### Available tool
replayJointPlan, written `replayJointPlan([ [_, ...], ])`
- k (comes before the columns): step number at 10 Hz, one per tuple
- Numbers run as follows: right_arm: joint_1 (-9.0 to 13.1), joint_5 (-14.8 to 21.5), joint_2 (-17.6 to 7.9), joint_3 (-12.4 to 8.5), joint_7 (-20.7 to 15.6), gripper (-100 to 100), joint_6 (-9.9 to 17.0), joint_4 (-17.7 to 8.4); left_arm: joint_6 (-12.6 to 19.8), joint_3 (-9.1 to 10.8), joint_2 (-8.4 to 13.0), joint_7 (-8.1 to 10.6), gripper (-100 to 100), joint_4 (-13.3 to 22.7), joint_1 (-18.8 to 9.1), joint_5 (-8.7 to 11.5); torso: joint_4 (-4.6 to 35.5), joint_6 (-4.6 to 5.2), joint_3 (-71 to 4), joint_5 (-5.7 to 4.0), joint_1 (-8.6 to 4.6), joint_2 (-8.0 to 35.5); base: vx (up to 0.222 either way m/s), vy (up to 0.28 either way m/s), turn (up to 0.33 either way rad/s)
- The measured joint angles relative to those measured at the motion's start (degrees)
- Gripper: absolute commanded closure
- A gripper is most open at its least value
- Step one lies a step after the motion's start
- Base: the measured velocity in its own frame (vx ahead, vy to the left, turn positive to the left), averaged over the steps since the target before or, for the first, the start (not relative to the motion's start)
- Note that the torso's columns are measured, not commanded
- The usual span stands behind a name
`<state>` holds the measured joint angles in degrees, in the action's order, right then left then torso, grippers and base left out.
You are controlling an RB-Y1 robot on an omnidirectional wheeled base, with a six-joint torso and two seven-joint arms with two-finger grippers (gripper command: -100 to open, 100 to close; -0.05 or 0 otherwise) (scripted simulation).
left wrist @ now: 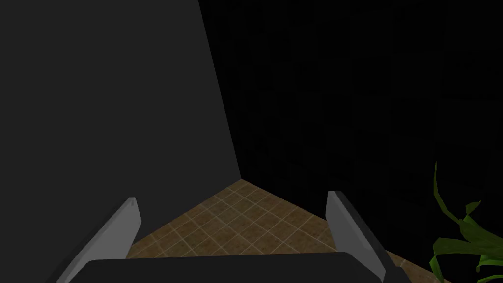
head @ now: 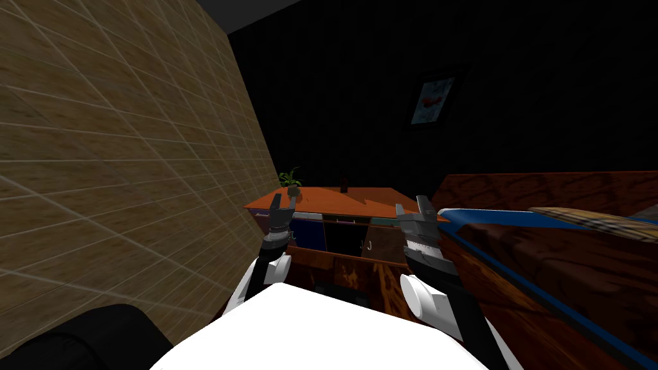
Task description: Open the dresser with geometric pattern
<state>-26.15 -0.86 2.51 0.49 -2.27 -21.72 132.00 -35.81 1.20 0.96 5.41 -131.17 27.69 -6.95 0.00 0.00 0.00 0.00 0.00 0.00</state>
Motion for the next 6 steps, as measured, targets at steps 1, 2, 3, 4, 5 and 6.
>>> replayJointPlan([
  [1, 0.0, 0.0, 0.0, 0.0, 0.0, 0, 0.0, 0.0, 0.0, 0.00, 0.0, 0.00, 0, 0.0, 0.0, 0.0, 2.3, 0.00, -4.7, 0.00, 0.00, 2.3, 0.000, 0.000, 0.000],
  [2, 0.0, 0.0, 0.0, 0.0, 0.0, 0, 0.0, 0.0, 0.0, 0.00, 0.0, 0.00, 0, 0.0, 0.0, 0.0, 6.0, 0.00, -12.0, 0.00, 0.00, 6.0, 0.000, 0.000, 0.000],
  [3, 0.0, 0.0, 0.0, 0.0, 0.0, 0, 0.0, 0.0, 0.0, 0.00, 0.0, 0.00, 0, 0.0, 0.0, 0.0, 10.1, 0.00, -20.1, 0.00, 0.00, 10.0, 0.000, 0.000, 0.000],
  [4, 0.0, 0.0, 0.0, 0.0, 0.0, 0, 0.0, 0.0, 0.0, 0.00, 0.0, 0.00, 0, 0.0, 0.0, 0.0, 14.2, 0.00, -28.5, 0.00, 0.00, 14.2, 0.000, 0.000, 0.000],
  [5, 0.0, 0.0, 0.0, 0.0, 0.0, 0, 0.0, 0.0, 0.0, 0.00, 0.0, 0.00, 0, 0.0, 0.0, 0.0, 18.5, 0.00, -36.9, 0.00, 0.00, 18.5, 0.000, 0.000, 0.000],
  [6, 0.0, 0.0, 0.0, 0.0, 0.0, 0, 0.0, 0.0, 0.0, 0.00, 0.0, 0.00, 0, 0.0, 0.0, 0.0, 22.7, 0.00, -45.4, 0.00, 0.00, 22.7, 0.000, 0.000, 0.000],
])
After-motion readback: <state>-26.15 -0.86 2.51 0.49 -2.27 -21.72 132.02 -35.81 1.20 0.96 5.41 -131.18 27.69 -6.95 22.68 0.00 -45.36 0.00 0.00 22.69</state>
